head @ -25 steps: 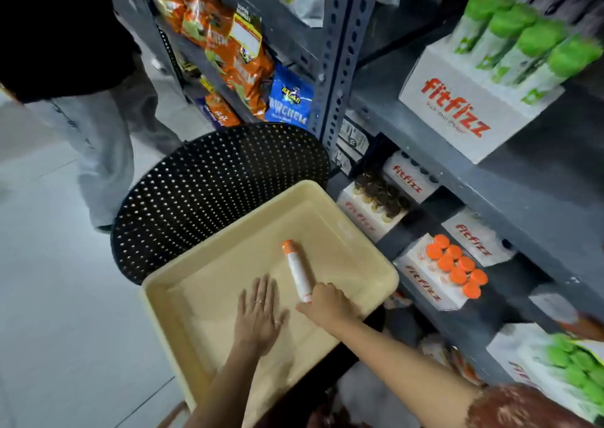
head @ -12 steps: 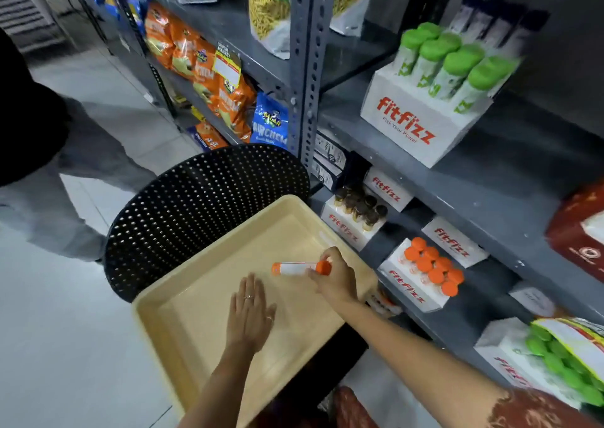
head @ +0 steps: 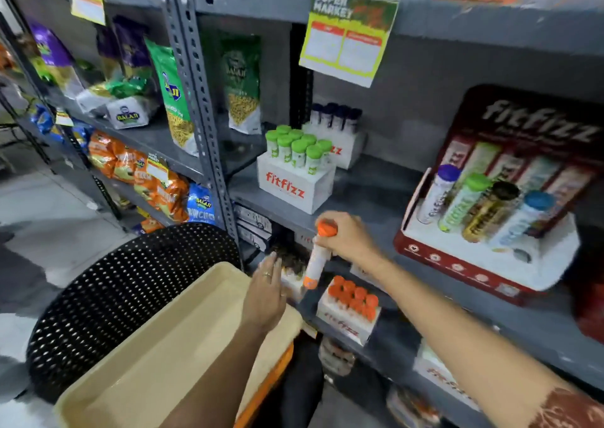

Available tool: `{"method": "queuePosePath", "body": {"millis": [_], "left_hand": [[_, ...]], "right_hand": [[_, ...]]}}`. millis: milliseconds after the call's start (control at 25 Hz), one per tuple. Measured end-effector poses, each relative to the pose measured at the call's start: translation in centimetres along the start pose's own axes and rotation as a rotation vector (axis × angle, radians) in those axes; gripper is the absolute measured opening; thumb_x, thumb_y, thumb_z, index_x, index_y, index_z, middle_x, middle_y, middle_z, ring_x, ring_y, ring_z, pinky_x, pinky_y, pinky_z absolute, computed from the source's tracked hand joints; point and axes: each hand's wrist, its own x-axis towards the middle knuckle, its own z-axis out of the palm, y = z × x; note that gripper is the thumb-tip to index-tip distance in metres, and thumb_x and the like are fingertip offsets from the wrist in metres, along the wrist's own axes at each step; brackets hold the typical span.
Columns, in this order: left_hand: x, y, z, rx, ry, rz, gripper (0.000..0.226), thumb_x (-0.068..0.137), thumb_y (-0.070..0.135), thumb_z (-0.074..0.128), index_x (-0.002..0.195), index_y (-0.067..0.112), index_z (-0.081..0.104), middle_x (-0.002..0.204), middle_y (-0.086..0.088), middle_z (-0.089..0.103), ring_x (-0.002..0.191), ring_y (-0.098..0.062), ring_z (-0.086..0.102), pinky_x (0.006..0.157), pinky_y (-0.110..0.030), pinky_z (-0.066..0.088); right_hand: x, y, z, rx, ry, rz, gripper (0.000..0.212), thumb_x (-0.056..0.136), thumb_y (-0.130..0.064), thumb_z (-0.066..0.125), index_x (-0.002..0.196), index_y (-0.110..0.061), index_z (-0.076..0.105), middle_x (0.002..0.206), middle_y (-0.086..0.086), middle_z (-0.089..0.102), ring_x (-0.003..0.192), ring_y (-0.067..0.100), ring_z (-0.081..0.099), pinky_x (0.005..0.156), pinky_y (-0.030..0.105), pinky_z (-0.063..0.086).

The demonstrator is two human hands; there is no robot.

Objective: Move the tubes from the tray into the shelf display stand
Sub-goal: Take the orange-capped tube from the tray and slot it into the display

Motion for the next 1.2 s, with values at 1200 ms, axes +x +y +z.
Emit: {"method": "queuePosePath", "body": {"millis": [1200], "left_hand": [[8.8,20.6,1.0,0.02,-0.044,0.129,0.063,0.096,0.046,0.024,0.144,0.007,0.016,0.153,-0.01,0.018,0.14,-0.023,0.011,0.115,-0.039,0.005]], "right_hand": [[-6.6,3.4,-27.3,-0.664,0.052,0.21,0.03,0.079,-0.01,0.067,0.105,-0.016,0.054,0.088,0.003,0.053,0.066,0.016,0.053,0.051,0.028,0.043]]}}
